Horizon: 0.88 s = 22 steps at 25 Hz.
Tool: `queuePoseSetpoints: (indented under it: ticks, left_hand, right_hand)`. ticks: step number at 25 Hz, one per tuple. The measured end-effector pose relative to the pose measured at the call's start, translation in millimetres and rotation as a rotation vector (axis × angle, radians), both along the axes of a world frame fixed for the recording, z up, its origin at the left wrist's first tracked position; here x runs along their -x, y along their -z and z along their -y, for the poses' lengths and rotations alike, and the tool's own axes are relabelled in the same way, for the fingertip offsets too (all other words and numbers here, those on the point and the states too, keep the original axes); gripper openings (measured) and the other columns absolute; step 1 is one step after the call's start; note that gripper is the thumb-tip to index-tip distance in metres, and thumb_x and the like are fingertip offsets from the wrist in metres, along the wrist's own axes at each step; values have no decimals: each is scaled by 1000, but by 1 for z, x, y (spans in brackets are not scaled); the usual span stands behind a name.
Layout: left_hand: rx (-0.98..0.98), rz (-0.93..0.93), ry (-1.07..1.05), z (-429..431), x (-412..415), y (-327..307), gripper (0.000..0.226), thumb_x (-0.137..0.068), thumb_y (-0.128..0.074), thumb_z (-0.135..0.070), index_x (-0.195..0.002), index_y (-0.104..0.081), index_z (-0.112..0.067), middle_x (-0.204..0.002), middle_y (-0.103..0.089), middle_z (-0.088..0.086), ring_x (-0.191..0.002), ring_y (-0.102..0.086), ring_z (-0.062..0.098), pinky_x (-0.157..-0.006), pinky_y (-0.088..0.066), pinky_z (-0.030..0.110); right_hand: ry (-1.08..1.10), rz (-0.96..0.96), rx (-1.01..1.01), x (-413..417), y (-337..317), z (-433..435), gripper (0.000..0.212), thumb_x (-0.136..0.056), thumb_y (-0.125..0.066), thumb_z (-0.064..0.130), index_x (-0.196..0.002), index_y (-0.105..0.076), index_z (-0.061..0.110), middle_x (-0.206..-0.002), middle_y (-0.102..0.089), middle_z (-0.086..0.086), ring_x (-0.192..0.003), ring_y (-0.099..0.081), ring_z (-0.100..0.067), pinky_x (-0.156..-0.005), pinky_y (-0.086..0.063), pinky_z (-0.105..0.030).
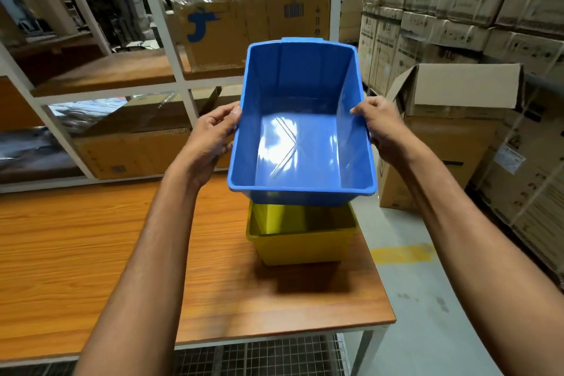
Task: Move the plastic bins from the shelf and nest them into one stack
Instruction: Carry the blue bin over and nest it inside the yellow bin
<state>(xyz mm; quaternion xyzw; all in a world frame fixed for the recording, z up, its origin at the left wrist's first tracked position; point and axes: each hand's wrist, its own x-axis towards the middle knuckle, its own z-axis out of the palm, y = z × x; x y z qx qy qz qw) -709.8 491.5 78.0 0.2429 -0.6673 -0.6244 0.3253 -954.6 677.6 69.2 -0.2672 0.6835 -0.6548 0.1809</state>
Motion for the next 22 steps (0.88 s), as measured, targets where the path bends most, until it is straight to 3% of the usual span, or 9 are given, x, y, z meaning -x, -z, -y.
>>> queuePoseSetpoints:
  ticks: [5,6,8,10,13,15,17,19,22]
  left_hand:
    - [-77,-146,-474,-14,10,10,47,-99,-53,-59,-122,-60,-18,-110,-67,3,-99,-65,21,-77,-58,32]
    - [-132,-181,-477,-23,13,15,54,-96,-52,-65,-122,-56,-17,-109,-67,5,-98,-66,20,-81,-59,38]
    - [-223,-229,-353,-41,23,24,69,-89,-56,-73,-124,-51,-13,-111,-71,11,-95,-72,25,-79,-59,46]
    - [-251,-246,-288,-54,31,26,60,-92,-63,-61,-122,-46,-12,-110,-70,9,-92,-74,25,-73,-59,42]
    - [-184,-275,-378,-61,39,22,27,-96,-64,-25,-113,-45,-16,-110,-60,9,-93,-62,21,-66,-52,31]
    - [-78,-292,-410,-63,36,17,21,-94,-60,-20,-106,-44,-16,-104,-54,7,-88,-56,16,-68,-48,30]
    - [9,-291,-405,-65,32,12,20,-90,-59,-24,-102,-44,-20,-99,-52,6,-84,-53,15,-71,-47,33]
    - [45,-296,-360,-69,28,8,18,-89,-58,-26,-100,-44,-22,-98,-51,8,-84,-53,16,-71,-47,35]
    - [107,-310,-253,-75,25,6,18,-92,-59,-22,-102,-44,-20,-97,-51,11,-84,-53,17,-70,-50,31]
  right_hand:
    - [114,73,204,-18,5,-5,16,-88,-49,7,-75,-44,16,-69,-47,-11,-53,-43,-19,-51,-31,-26]
    - [126,103,248,-20,7,-6,5,-86,-50,10,-83,-47,14,-77,-50,-13,-61,-46,-20,-53,-35,-26]
    - [154,138,282,-23,12,-5,13,-87,-49,10,-100,-48,10,-92,-55,-14,-68,-55,-19,-51,-47,-27]
    - [172,163,295,-25,17,-6,19,-91,-49,8,-109,-47,7,-102,-59,-16,-74,-63,-15,-53,-55,-27]
    - [133,190,215,-25,23,-14,29,-85,-58,15,-111,-44,11,-127,-58,-23,-85,-63,-14,-59,-54,-25]
    - [219,152,70,-25,20,-26,38,-79,-66,16,-105,-39,19,-138,-47,-14,-97,-59,-13,-63,-51,-20]
    - [448,-6,-46,-25,15,-39,55,-70,-69,19,-114,-36,22,-134,-39,-7,-120,-48,-20,-84,-52,-25]
    - [576,-281,-98,-32,4,-46,57,-71,-65,16,-123,-45,23,-133,-39,-3,-128,-38,-22,-100,-43,-34]
    - [455,-762,2,-44,-20,-38,48,-76,-57,6,-120,-62,25,-129,-50,1,-124,-42,-18,-106,-42,-36]
